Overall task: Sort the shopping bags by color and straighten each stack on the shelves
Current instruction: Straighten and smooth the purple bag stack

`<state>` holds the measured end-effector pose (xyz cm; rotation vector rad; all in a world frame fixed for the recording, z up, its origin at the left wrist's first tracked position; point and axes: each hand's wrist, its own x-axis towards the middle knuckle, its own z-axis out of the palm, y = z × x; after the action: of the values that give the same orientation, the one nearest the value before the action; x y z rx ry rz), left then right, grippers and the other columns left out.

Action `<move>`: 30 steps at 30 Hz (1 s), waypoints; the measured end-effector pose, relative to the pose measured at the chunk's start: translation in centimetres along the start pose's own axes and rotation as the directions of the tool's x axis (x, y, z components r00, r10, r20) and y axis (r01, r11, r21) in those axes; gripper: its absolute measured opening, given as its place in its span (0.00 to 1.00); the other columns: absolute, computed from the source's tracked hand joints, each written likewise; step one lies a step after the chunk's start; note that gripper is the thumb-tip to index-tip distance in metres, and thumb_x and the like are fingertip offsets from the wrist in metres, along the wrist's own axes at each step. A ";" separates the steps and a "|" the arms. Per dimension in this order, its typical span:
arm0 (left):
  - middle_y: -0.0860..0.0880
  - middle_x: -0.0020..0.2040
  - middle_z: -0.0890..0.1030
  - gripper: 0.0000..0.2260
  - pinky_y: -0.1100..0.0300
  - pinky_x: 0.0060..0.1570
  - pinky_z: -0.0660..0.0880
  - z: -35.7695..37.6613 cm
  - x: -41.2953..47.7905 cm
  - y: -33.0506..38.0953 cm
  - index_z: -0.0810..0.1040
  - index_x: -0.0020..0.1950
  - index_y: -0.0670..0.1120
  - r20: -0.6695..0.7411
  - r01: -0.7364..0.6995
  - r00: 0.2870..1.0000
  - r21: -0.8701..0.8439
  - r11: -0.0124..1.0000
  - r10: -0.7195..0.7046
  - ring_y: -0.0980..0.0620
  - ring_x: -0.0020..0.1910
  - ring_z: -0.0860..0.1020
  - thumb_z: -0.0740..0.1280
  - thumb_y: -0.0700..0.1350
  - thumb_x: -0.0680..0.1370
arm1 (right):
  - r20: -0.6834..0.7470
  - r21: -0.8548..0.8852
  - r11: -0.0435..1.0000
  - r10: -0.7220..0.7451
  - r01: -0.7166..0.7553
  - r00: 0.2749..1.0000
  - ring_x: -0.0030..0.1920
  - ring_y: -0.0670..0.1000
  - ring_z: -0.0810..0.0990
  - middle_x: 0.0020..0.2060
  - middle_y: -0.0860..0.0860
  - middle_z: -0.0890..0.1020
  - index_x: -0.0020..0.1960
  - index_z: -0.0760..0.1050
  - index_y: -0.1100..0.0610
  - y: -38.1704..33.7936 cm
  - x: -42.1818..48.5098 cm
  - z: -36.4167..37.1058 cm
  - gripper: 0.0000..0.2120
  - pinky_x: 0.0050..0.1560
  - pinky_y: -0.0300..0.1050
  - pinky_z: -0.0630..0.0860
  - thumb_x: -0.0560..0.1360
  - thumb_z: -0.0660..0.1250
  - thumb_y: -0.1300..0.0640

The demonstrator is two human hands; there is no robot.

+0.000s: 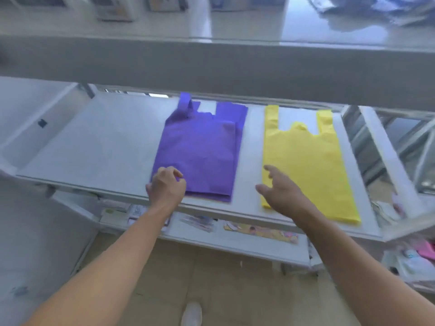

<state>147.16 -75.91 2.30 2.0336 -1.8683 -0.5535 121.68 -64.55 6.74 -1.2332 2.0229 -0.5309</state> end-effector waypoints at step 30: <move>0.48 0.59 0.79 0.30 0.50 0.58 0.76 -2.6 4.3 -11.1 0.69 0.67 0.48 0.314 0.006 0.948 -0.157 0.988 0.044 0.46 0.57 0.80 0.79 0.53 0.72 | -0.231 -0.034 0.982 0.175 -0.188 0.957 0.60 0.54 0.80 0.59 0.50 0.80 0.73 0.67 0.53 -1.3 -0.7 12.5 0.33 0.57 0.48 0.75 0.73 0.76 0.49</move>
<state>158.37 -79.27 -1.06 1.9115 -1.9425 -1.0413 131.90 -64.37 -0.53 -1.0430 2.3308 -0.5499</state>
